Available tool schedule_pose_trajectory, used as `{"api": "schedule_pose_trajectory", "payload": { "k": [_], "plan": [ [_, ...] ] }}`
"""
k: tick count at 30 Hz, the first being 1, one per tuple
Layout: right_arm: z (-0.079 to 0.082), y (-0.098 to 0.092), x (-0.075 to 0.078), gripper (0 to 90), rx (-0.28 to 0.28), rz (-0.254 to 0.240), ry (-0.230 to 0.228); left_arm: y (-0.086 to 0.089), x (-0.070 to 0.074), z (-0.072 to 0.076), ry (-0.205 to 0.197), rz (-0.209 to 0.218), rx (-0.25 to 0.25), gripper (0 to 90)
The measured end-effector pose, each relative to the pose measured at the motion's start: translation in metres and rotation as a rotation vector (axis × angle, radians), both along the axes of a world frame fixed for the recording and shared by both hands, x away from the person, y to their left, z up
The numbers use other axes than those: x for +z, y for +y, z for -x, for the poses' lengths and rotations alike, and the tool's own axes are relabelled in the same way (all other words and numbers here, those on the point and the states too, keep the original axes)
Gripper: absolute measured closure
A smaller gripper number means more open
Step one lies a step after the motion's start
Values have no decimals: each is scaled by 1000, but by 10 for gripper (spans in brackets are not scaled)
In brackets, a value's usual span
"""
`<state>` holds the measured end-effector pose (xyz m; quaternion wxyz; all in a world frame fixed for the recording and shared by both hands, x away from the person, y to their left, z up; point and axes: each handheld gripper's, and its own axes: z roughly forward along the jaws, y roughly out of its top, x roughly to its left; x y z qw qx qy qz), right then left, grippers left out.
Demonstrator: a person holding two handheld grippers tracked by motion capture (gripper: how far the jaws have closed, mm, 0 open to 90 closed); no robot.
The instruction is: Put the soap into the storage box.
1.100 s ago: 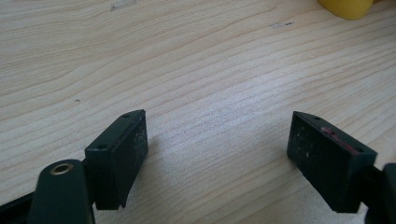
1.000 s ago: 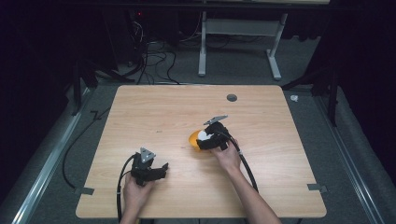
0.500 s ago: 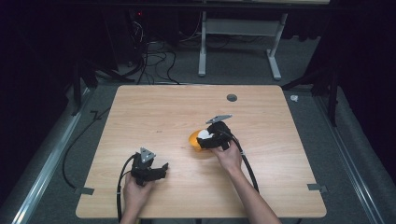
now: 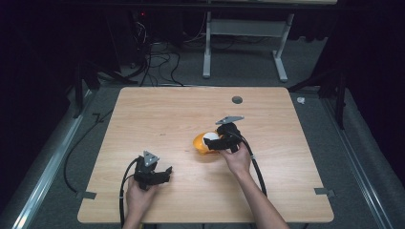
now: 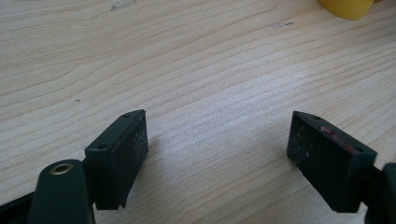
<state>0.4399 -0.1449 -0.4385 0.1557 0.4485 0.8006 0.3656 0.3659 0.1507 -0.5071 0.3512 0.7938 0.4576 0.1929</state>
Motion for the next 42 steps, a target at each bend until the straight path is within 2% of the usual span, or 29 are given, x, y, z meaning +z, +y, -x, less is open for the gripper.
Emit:
{"api": "schedule_pose_trajectory", "payload": {
  "k": [17, 42],
  "plan": [
    [10, -15, 14, 257, -12, -46, -42, 0, 0, 0, 1, 0, 2, 208],
    [24, -41, 31, 272, -36, -75, -93, 0, 0, 0, 1, 0, 2, 208]
  ]
}}
